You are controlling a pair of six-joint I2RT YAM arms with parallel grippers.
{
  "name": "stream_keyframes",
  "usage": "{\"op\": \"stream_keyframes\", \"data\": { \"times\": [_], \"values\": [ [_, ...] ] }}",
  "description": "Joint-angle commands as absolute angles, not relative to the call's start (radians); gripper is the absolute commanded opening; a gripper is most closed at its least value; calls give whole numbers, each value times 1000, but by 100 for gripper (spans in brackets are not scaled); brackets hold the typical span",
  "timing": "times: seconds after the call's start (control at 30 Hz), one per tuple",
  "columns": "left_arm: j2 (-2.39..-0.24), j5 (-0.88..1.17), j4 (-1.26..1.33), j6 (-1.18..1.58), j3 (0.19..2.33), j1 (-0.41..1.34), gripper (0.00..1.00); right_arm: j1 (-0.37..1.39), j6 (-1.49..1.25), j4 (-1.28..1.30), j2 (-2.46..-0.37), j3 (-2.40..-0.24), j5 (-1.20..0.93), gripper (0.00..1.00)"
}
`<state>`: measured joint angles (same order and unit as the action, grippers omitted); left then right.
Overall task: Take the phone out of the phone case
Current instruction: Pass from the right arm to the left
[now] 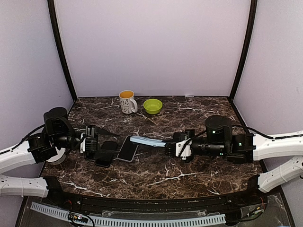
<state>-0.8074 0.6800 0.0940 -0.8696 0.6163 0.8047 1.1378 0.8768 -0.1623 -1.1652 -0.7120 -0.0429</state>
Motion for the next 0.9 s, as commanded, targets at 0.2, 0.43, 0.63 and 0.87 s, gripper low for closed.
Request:
{"op": "stream_keyframes", "data": {
  "times": [0.2,0.43,0.63,0.87],
  "values": [
    [-845,778,116,-826,624,797,49,1132,794,-372,-1119,-730,-107,0],
    [-854,784,139,-812,616,798,48,1132,782,-389,-1122,-733,-174,0],
    [-861,789,137,-809,615,798,48,1132,778,-397,-1134,-747,-200,0],
    [-873,792,135,-807,614,798,48,1135,781,-385,-1146,-767,-232,0]
  ]
}}
